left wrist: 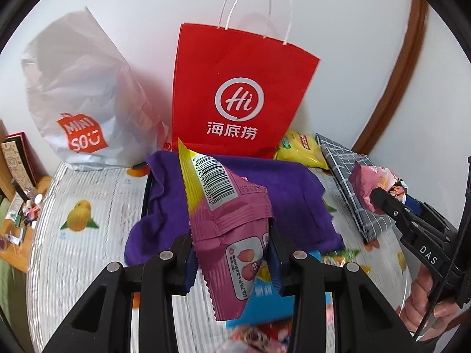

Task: Organize snacks
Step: 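Carry both held snack bags over the purple towel with both tools, then lower both snack bags onto the purple towel and open both tools, then grasp the white snack packet with the left tool while the right tool grasps the yellow triangular snack bag, then carry the white packet and yellow triangular bag over the purple towel with both tools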

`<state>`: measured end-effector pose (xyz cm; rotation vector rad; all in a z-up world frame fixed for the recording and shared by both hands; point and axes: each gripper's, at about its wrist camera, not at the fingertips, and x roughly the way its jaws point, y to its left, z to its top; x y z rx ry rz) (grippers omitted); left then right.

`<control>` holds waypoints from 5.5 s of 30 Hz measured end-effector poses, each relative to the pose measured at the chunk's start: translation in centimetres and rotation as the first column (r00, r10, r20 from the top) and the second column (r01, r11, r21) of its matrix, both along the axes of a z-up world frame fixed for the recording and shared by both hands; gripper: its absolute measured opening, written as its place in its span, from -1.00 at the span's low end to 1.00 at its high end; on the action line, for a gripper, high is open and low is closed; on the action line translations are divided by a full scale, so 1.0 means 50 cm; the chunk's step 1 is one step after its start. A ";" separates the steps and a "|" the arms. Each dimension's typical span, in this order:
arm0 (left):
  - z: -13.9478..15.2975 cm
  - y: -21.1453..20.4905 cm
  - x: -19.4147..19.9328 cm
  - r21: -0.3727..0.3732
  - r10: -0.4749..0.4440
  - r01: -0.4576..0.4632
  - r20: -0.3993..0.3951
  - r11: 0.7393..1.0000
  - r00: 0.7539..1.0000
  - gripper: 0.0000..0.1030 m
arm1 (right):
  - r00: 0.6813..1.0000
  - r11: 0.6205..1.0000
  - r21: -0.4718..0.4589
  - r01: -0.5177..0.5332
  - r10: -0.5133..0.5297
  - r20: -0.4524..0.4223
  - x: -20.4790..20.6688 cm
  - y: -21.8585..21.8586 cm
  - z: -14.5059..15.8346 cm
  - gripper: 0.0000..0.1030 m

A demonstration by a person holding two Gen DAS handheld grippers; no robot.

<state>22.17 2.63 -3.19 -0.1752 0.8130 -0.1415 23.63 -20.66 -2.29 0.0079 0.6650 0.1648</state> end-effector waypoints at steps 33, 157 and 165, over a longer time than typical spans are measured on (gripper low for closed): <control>-0.192 0.034 0.322 -0.127 -0.029 0.001 -0.223 0.992 0.974 -0.29 | 0.952 0.997 -0.066 -0.031 0.009 -0.306 0.347 0.026 -0.238 0.00; -0.302 -0.032 -0.214 0.238 0.014 0.003 -0.068 0.971 0.998 0.17 | 0.962 0.987 -0.045 0.157 -0.163 -0.221 -0.257 -0.167 -0.323 0.16; -0.306 -0.033 -0.213 0.232 0.009 0.009 -0.075 0.973 0.997 0.32 | 0.958 0.986 -0.068 0.155 -0.167 -0.233 -0.252 -0.160 -0.328 0.17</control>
